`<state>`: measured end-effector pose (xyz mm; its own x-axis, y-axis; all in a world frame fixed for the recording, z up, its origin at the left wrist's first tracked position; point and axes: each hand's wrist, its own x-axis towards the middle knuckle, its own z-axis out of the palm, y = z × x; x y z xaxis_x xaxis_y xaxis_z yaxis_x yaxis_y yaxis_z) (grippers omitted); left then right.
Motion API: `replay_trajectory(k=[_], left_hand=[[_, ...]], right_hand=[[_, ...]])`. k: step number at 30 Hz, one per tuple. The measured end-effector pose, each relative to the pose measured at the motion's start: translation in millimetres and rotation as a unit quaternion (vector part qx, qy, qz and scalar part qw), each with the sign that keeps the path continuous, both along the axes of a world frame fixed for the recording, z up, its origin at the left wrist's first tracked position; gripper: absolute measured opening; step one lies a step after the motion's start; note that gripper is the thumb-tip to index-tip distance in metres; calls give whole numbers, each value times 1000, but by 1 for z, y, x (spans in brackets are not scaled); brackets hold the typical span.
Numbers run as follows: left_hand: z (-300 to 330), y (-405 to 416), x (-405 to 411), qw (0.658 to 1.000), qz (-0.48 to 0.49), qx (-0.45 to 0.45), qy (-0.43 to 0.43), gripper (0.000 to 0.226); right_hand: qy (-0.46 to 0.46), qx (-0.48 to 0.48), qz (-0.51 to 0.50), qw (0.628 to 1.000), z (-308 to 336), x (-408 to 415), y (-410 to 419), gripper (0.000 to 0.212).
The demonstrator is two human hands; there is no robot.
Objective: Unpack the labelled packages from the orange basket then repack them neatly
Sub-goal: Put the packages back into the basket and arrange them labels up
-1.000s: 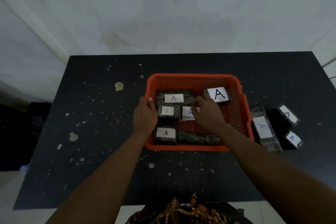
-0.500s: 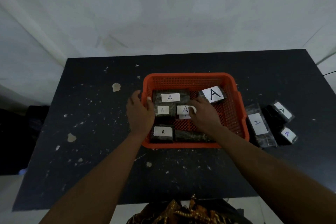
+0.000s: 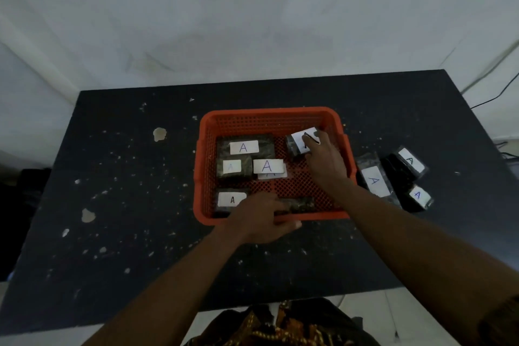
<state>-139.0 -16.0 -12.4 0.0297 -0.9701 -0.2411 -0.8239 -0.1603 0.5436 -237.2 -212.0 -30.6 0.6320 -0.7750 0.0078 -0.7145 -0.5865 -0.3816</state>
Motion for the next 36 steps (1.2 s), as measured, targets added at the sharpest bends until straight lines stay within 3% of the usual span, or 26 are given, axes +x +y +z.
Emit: replay_trajectory(k=[20,22,24,26,29,36], left_hand=[[0,6,4,999,20,11,-42,58],[0,12,9,998,26,8,-50,57],[0,19,15,998,28,-2,-53,56],[-1,26,21,998,32,-17,-57,56],[-2,34,29,997,47,-14,-66,53],[-5,38,34,994,85,15,-71,65]], right_hand=[[-19,41,-42,998,2,9,-9,33],[-55,43,-23,997,4,6,-1,32],[-72,57,40,995,6,-2,7,17],[-17,133,140,981,7,-13,12,10],[145,199,252,936,8,-27,16,16],[210,223,249,919,14,-27,24,30]])
